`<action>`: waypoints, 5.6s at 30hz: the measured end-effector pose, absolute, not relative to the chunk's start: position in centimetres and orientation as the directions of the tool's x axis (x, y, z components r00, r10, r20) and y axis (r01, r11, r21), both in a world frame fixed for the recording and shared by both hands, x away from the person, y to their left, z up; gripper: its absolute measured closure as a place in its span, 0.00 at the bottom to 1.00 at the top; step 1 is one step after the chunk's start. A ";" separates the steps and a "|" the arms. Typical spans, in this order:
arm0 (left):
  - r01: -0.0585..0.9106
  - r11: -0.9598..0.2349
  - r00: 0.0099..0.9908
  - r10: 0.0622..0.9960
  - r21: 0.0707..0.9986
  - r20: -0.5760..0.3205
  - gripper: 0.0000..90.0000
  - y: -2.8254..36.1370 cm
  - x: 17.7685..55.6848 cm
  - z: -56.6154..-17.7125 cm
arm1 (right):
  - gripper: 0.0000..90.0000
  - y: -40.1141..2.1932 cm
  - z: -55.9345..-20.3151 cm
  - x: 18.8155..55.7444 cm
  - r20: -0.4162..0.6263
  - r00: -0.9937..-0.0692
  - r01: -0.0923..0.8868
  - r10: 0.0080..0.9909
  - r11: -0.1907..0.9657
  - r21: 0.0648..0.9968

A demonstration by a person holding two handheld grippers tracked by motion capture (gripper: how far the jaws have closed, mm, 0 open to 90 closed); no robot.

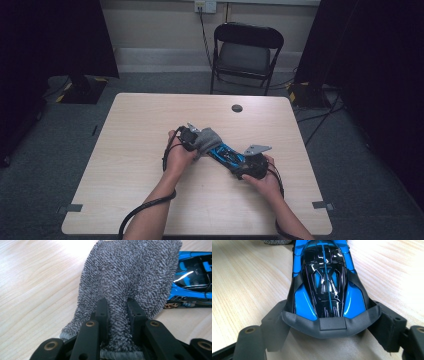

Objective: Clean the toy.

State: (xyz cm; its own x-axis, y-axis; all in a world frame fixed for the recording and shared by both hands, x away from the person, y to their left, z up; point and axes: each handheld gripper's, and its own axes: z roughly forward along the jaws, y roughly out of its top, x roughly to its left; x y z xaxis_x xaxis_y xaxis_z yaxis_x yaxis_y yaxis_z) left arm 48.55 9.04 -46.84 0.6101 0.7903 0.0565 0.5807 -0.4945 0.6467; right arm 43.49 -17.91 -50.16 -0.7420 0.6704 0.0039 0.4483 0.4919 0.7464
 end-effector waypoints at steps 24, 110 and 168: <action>0.610 -0.451 0.556 0.829 0.651 0.053 0.82 13.0 46.9 -46.5 | 0.26 -17.9 -50.1 43.5 0.003 -0.743 0.448 0.669 0.494 0.745; 0.567 -0.381 0.572 0.820 0.730 -0.016 0.54 13.1 45.3 -47.7 | 0.45 -13.8 -48.2 46.5 -0.007 -0.744 0.422 0.668 0.479 0.770; 0.505 -0.537 0.798 0.588 0.675 -0.129 0.84 3.1 38.6 -47.7 | 0.45 -13.7 -48.1 46.6 0.007 -0.733 0.443 0.680 0.469 0.765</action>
